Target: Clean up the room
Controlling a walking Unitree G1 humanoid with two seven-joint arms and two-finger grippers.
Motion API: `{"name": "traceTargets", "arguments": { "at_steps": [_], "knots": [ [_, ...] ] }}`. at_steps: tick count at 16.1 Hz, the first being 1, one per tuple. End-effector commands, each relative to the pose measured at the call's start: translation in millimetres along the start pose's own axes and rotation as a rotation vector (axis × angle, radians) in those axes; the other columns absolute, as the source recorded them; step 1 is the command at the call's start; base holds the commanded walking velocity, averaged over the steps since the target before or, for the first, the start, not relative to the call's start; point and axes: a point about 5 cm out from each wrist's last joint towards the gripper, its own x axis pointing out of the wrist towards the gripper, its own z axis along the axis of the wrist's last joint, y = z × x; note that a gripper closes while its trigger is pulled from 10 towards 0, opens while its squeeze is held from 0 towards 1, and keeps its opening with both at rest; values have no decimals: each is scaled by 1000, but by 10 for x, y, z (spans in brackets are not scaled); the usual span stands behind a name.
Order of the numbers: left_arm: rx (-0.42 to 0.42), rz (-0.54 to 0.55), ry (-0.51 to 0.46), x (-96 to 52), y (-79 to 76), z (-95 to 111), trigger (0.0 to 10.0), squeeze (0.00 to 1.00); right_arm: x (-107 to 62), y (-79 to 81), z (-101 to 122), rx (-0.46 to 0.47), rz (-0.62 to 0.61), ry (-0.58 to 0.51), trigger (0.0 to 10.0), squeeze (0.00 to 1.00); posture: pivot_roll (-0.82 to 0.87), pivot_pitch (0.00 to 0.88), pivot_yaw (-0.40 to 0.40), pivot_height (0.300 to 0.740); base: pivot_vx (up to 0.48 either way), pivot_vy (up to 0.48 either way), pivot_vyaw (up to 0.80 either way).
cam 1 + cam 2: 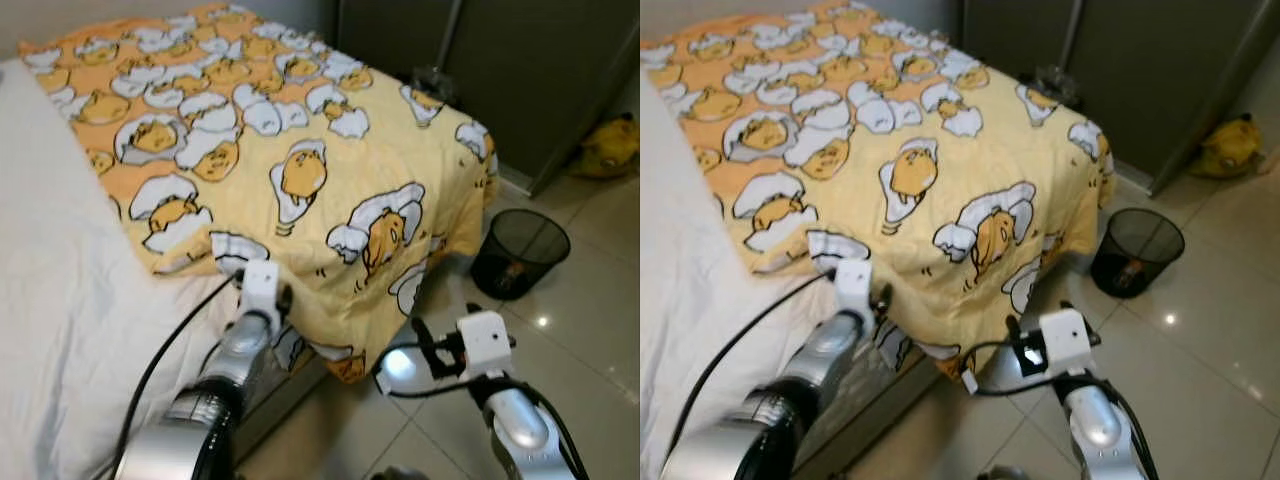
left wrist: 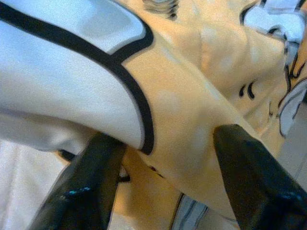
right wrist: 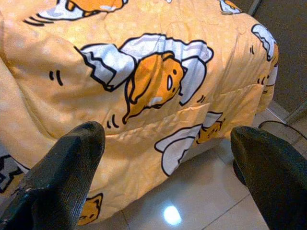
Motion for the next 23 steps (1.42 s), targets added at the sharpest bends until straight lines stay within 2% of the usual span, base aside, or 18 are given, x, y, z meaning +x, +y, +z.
{"name": "traceTargets", "arguments": {
  "at_steps": [1,2,3,4,5,6,7,8,9,12,14,16,18,20,21,22,23],
  "knots": [
    [28,-1,-17,-155,175,-192,0,0,-19,26,20,30,-4,-5,10000,0,-222,22,55,735,0,0,0],
    [43,3,-81,-330,306,-253,0,0,-19,39,10,42,-6,-3,10000,0,-182,10,57,735,0,0,0],
    [29,-10,-144,-430,336,-215,0,0,-11,43,5,48,-8,-1,10000,0,-166,3,56,735,0,0,0],
    [18,-34,-313,-645,347,-5,0,0,12,45,38,59,-16,-10,10000,0,-139,0,55,735,0,0,0],
    [74,-7,-464,-801,341,312,4745,0,21,-9,172,78,-67,-67,10000,0,-110,0,52,735,0,0,0],
    [44,15,-540,-907,341,520,10000,0,-8,-42,298,86,-94,-116,10000,0,-99,0,52,735,0,0,0],
    [6,27,-578,-985,343,632,10000,0,-44,-54,382,79,-102,-150,10000,0,-95,0,50,735,0,0,0],
    [3,24,-601,-1092,296,716,10000,0,-98,-91,454,75,-122,-177,10000,0,-95,0,51,735,0,0,0],
    [-2,12,-573,-1092,247,708,10000,0,-107,-143,467,93,-150,-183,10000,0,-94,0,51,735,0,0,0],
    [-136,63,-512,-998,351,746,10000,0,52,-196,539,109,-196,-195,10000,0,-110,0,51,735,426,0,0],
    [-136,36,-499,-983,258,795,10000,0,117,-178,613,95,-185,-213,10000,0,-127,0,53,735,476,0,0],
    [-153,66,-466,-925,277,784,10000,0,134,-151,570,82,-166,-191,10000,0,-134,0,53,735,480,0,0],
    [-209,113,-422,-875,340,739,10000,0,154,-144,538,75,-149,-174,10000,0,-133,0,45,735,480,0,0],
    [-197,91,-426,-858,265,756,10000,0,229,-153,508,73,-117,-144,10000,0,-129,0,36,735,480,0,0],
    [-149,91,-456,-866,246,808,10000,0,248,-140,509,73,-96,-142,10000,165,-119,0,33,735,0,0,794],
    [-115,72,-470,-870,227,843,10000,0,260,-121,502,74,-84,-138,10000,212,-113,0,32,735,0,0,788],
    [-105,55,-493,-900,219,860,10000,0,265,-100,491,71,-75,-134,10000,208,-109,0,32,735,420,0,788]
  ]
}}
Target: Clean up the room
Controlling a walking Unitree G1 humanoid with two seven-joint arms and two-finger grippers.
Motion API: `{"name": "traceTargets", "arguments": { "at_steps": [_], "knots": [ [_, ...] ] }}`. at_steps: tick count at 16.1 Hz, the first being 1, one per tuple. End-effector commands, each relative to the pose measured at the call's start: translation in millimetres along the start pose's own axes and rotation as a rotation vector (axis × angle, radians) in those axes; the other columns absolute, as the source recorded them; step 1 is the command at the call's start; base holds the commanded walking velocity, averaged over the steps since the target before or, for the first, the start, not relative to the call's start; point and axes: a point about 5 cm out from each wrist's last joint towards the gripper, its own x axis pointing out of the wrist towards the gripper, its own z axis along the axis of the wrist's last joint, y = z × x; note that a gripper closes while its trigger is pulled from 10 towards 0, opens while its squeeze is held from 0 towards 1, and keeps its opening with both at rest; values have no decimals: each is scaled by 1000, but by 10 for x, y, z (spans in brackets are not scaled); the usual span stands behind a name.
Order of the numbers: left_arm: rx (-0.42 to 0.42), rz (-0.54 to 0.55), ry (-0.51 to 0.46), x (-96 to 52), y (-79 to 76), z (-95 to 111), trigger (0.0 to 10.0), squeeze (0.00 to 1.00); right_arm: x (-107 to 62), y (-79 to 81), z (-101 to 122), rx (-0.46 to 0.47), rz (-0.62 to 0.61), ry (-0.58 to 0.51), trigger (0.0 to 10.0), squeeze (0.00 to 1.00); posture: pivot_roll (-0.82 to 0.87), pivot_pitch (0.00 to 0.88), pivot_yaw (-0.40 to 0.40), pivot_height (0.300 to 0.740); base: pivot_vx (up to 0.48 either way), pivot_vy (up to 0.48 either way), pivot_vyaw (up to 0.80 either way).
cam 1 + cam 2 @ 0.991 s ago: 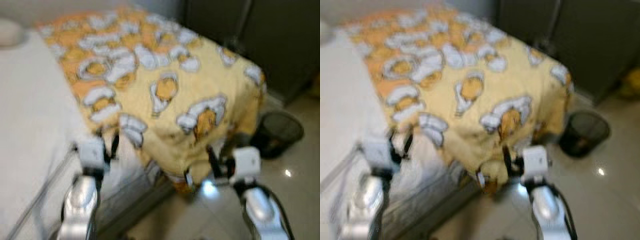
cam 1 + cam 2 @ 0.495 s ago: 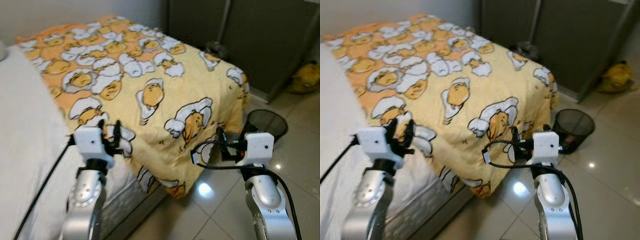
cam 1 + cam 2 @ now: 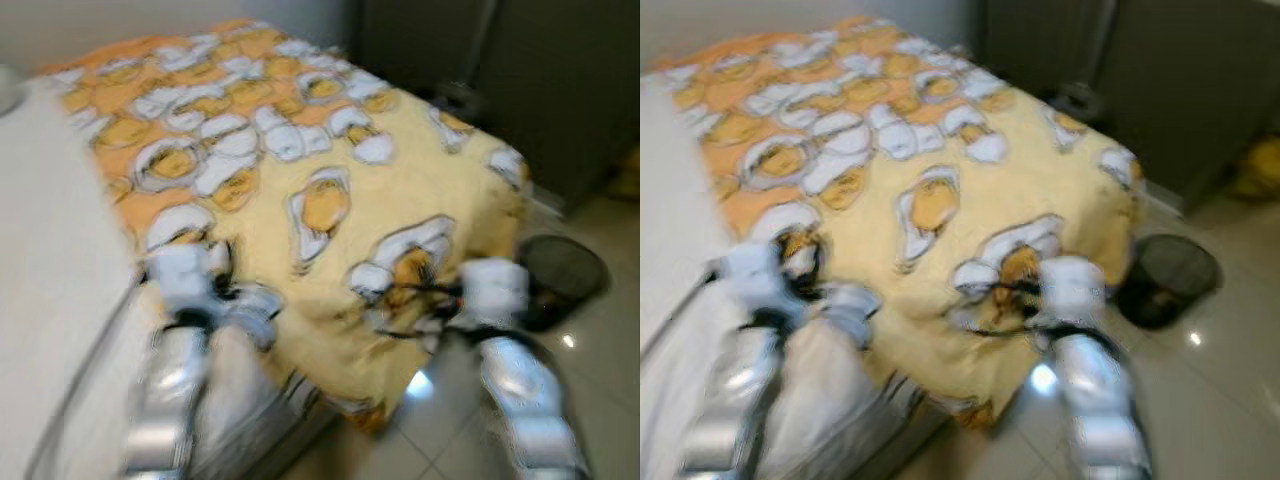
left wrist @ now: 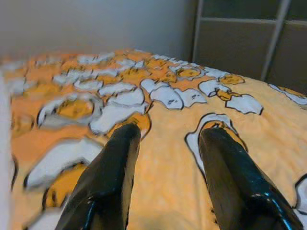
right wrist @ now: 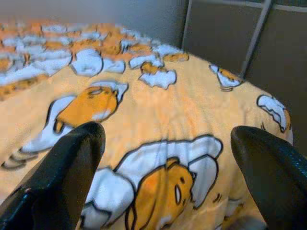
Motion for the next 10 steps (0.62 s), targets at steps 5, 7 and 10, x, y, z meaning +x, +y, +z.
{"name": "traceTargets", "arguments": {
  "at_steps": [5,7,10],
  "knots": [
    [-5,-95,-84,24,-237,159,10000,0,-58,-166,-113,-32,-40,54,10000,165,-114,0,31,735,432,0,788],
    [-25,-99,-85,44,-256,168,10000,0,-52,-182,-119,-42,-39,59,10000,141,-116,0,33,735,431,0,788],
    [20,-19,48,112,-143,-21,10000,0,-26,-207,-136,-24,-63,65,10000,0,-116,0,40,735,0,0,0]
  ]
}}
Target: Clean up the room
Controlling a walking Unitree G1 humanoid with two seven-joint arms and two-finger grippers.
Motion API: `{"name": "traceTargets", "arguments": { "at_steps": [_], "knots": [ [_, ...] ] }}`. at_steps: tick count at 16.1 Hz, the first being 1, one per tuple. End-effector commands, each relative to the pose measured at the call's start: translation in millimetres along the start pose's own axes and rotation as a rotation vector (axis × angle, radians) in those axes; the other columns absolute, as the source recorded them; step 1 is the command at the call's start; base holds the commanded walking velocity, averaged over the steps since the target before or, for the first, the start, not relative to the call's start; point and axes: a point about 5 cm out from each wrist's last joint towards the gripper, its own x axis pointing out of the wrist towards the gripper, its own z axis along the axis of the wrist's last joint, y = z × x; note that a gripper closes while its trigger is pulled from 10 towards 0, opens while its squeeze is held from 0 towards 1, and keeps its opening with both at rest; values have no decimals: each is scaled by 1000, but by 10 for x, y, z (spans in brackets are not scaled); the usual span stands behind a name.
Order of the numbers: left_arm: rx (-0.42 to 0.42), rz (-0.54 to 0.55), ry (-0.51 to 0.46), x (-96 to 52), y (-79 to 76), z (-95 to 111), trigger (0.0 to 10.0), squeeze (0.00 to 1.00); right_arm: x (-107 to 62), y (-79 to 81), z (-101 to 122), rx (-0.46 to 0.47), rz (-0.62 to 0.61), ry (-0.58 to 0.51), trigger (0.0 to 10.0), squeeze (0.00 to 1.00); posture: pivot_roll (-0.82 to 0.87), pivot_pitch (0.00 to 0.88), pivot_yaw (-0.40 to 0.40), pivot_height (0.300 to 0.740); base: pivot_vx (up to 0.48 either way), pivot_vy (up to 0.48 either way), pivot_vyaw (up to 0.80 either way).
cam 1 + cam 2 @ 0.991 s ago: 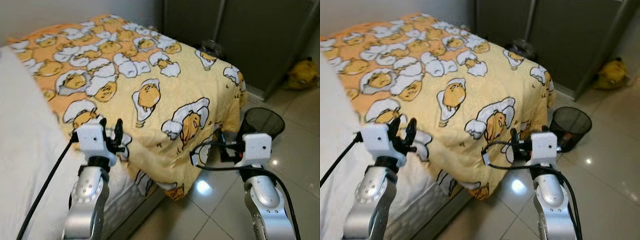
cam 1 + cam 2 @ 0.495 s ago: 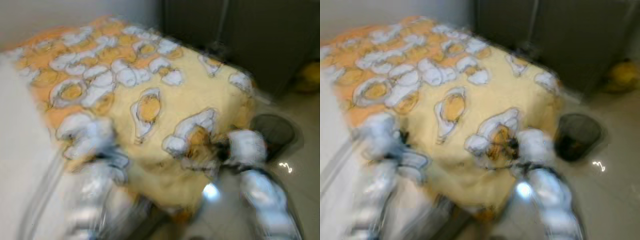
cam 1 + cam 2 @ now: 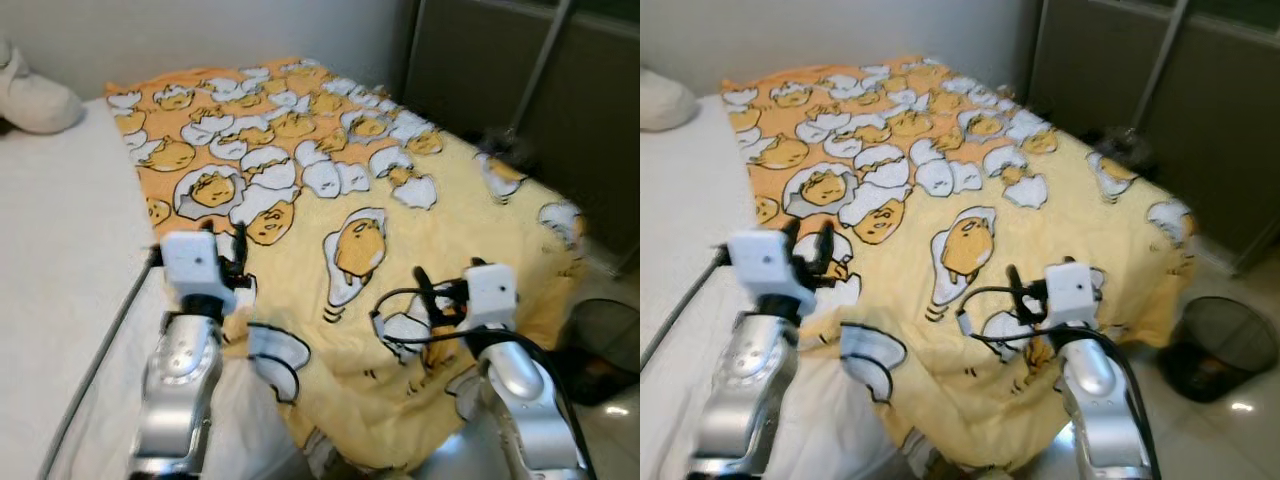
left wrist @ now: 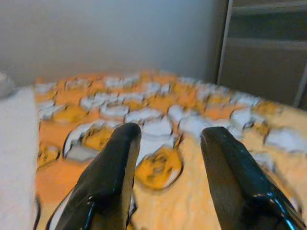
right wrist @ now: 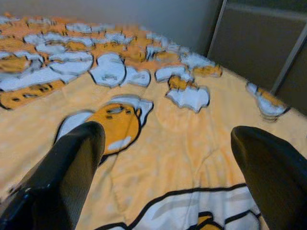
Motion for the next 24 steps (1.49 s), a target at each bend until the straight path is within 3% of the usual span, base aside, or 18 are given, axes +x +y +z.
{"name": "traceTargets", "arguments": {
  "at_steps": [1,2,3,4,6,7,8,9,14,17,19,20,21,24],
  "knots": [
    [67,32,126,-78,146,-207,10000,0,34,43,55,5,10,-23,10000,0,-116,0,48,735,0,0,0],
    [95,14,276,-190,210,-441,10000,0,36,53,55,9,13,-24,10000,0,-113,0,52,735,0,0,0],
    [69,30,408,-324,306,-657,10000,0,37,58,49,12,16,-22,10000,0,-111,0,57,735,0,0,0],
    [45,58,417,-375,374,-697,10000,0,35,61,40,15,16,-20,10000,0,-111,0,59,735,0,0,0],
    [88,31,288,-287,360,-537,10000,0,43,74,12,11,23,-8,10000,0,-107,0,61,735,0,0,0],
    [70,15,233,-261,319,-457,10000,0,48,82,6,15,29,-4,10000,0,-108,0,62,735,0,0,556],
    [76,-6,124,-250,264,-287,10000,0,56,96,5,14,36,-2,10000,0,-108,0,64,735,0,-472,788],
    [80,-19,100,-265,241,-243,10000,0,55,98,1,7,37,0,10000,0,-107,0,64,735,0,-465,788],
    [76,22,67,-324,314,-222,10000,0,35,101,-54,18,44,24,10000,0,-105,0,60,735,55,-274,576],
    [157,75,138,-287,325,-312,10000,0,34,100,-56,16,48,23,10000,0,-102,0,55,735,0,0,0],
    [142,60,142,-233,244,-310,10000,0,35,96,-61,17,48,25,10000,0,-99,0,50,735,0,0,0],
    [137,-15,142,-239,106,-301,10000,1000,33,101,-75,16,50,29,10000,0,-96,0,47,735,0,0,0],
    [139,-35,139,-254,72,-298,10000,1000,30,108,-81,14,54,30,10000,0,-101,0,51,735,0,0,0],
    [130,-10,160,-258,201,-378,10000,1000,34,111,-88,17,42,32,10000,0,-106,0,55,735,0,0,0]
  ]
}}
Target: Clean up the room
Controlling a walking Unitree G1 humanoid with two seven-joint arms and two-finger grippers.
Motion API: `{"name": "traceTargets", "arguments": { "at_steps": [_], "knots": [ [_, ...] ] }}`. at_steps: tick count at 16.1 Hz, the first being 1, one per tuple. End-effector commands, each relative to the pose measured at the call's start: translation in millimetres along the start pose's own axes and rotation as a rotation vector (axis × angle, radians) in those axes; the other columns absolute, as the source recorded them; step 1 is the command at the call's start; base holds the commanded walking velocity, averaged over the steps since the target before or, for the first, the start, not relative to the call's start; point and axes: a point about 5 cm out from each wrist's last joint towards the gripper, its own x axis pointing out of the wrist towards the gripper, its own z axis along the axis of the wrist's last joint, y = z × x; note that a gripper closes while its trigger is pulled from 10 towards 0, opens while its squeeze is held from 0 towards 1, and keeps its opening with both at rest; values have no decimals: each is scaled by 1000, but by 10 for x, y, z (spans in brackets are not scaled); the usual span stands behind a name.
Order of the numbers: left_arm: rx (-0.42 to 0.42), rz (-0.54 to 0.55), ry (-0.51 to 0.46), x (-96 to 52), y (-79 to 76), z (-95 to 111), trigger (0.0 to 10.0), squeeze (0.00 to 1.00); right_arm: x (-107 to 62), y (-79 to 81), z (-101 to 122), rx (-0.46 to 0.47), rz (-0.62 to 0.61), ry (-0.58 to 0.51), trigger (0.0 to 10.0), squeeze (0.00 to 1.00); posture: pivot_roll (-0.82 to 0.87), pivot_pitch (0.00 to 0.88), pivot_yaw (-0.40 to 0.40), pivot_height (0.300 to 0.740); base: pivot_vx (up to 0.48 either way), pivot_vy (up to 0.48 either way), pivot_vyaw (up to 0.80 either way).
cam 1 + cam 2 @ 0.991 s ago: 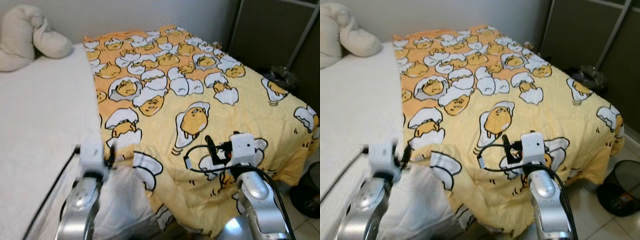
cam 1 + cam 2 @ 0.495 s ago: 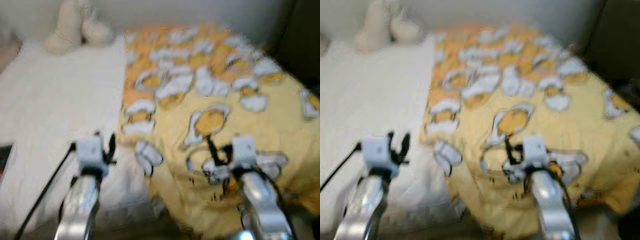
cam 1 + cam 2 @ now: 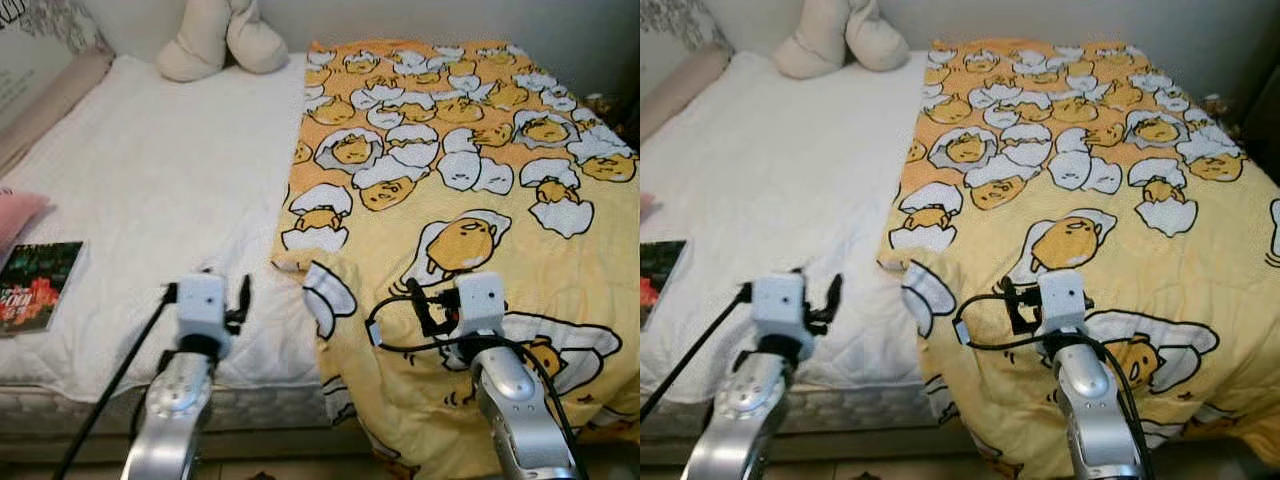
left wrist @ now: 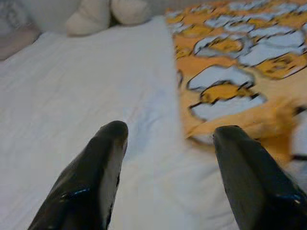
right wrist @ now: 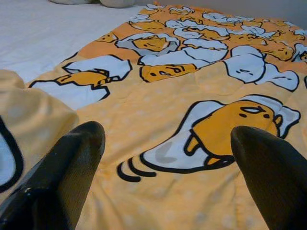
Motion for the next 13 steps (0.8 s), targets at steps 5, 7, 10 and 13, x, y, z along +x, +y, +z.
{"name": "traceTargets", "arguments": {
  "at_steps": [5,7,10,13],
  "knots": [
    [35,-80,-34,-11,-76,9,10000,1000,11,15,-21,-6,6,5,10000,0,-113,0,61,735,0,277,-153],
    [-16,-84,0,22,-98,-45,10000,0,0,3,-47,-10,6,14,10000,0,-114,0,60,735,0,0,-738],
    [20,-103,121,216,-172,-218,10000,0,-9,-18,-80,-21,-1,22,10000,0,-116,0,51,735,0,0,-735],
    [-54,-167,276,358,-252,-449,10000,0,-25,-44,-87,-34,-11,29,10000,0,-139,0,44,735,0,0,-738]
  ]
}}
